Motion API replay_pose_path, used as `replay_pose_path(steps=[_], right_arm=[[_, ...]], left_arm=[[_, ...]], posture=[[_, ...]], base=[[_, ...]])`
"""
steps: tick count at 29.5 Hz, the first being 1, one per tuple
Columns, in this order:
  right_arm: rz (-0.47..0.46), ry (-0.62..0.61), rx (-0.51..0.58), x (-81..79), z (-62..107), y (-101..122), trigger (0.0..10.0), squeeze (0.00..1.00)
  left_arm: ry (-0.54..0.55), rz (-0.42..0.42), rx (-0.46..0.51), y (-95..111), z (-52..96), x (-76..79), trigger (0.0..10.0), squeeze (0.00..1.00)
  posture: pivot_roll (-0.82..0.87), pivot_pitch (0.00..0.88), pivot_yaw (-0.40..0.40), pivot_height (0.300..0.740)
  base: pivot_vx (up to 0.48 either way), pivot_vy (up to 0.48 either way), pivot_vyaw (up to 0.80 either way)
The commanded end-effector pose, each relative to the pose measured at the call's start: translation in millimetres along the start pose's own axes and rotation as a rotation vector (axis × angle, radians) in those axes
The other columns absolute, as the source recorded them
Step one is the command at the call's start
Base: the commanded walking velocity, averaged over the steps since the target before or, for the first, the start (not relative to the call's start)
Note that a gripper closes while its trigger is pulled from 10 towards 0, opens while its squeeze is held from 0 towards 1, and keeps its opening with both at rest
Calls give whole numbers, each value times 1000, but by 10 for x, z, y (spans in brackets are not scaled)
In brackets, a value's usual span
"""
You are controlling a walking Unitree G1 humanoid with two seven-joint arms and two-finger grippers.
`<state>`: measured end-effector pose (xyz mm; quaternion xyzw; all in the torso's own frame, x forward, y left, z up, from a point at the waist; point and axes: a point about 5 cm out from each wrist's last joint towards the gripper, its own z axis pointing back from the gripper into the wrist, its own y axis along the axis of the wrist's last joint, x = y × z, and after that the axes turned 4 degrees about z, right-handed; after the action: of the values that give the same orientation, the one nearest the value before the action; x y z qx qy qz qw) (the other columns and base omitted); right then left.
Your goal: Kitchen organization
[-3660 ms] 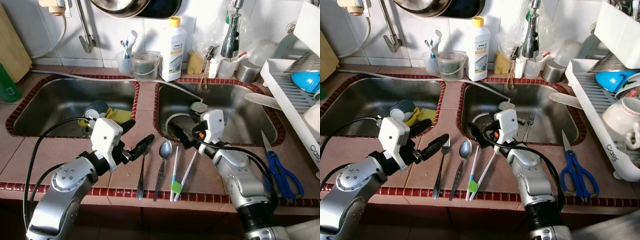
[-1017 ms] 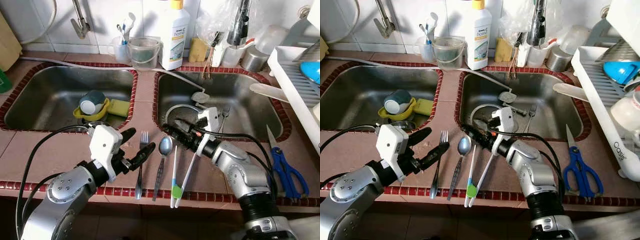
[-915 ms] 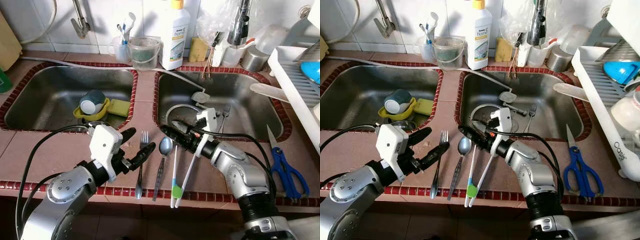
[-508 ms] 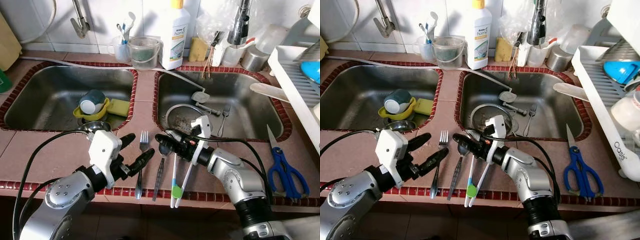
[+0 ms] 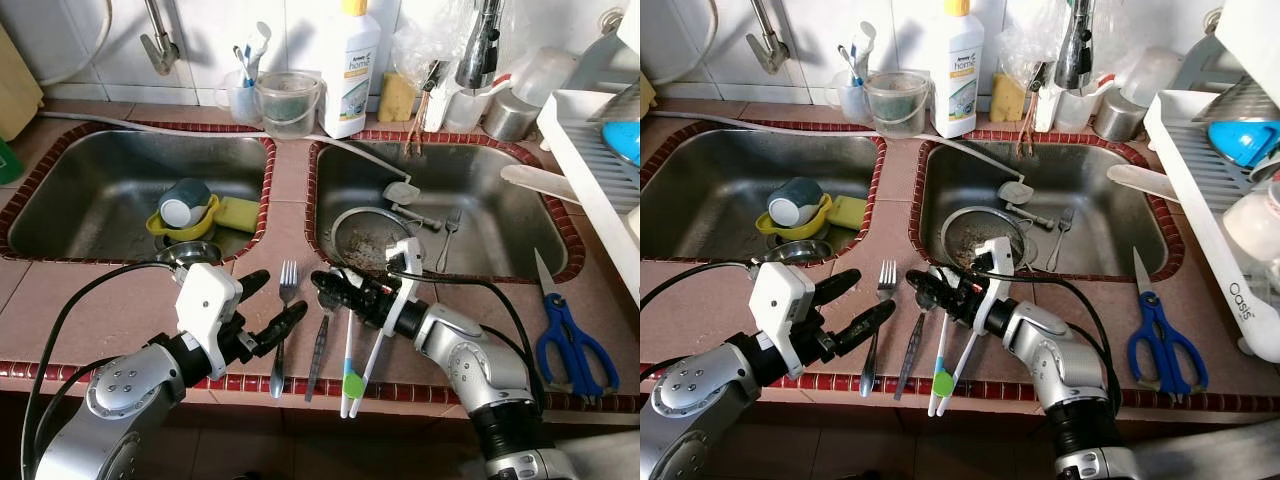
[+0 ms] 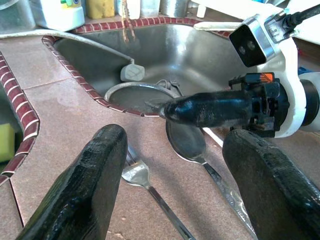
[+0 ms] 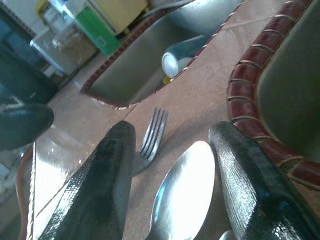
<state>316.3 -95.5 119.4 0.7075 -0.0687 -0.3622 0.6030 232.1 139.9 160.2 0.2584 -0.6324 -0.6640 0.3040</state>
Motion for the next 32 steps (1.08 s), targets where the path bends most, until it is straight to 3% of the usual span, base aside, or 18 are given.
replay_pose_path(steps=[1,6,7,8,13,17,19,21,26,32], right_arm=[[-24,-27,-1,32,43,-16,0,0],[-23,-43,-4,51,55,-13,353,0],[-25,-44,-5,52,59,-14,0,0],[-28,-47,-6,54,62,-12,392,0],[-36,-48,-5,57,70,-9,0,0],[-38,-52,-9,60,79,-10,941,0],[-40,-53,-9,60,85,-11,588,0],[-43,-56,-8,64,92,-15,902,0],[-58,-61,-7,64,116,-32,0,0],[-86,-64,-2,56,147,-69,0,0]], left_arm=[[-8,-10,-3,18,21,0,10000,0],[-8,-10,1,29,14,-2,10000,0],[-8,-10,1,30,12,-1,10000,0],[-8,-8,3,32,9,-1,10000,0],[-6,-7,6,37,6,1,10000,0],[-4,-6,9,44,7,6,10000,0],[-3,-6,9,45,8,6,10000,0],[-3,-5,9,45,10,8,10000,0],[-2,-4,9,47,12,7,10000,0],[-4,-2,10,49,16,9,10000,0]], posture=[[35,173,-1,740],[32,174,-2,740],[32,174,-2,740],[32,175,-2,740],[32,178,-4,740],[32,181,-5,740],[32,181,-4,740],[32,183,-5,740],[30,184,-4,740],[29,185,-3,740]], base=[[0,0,0],[0,0,0],[0,0,0],[0,0,0],[0,0,0],[0,0,0],[0,0,0],[0,0,0],[0,0,0],[0,0,0]])
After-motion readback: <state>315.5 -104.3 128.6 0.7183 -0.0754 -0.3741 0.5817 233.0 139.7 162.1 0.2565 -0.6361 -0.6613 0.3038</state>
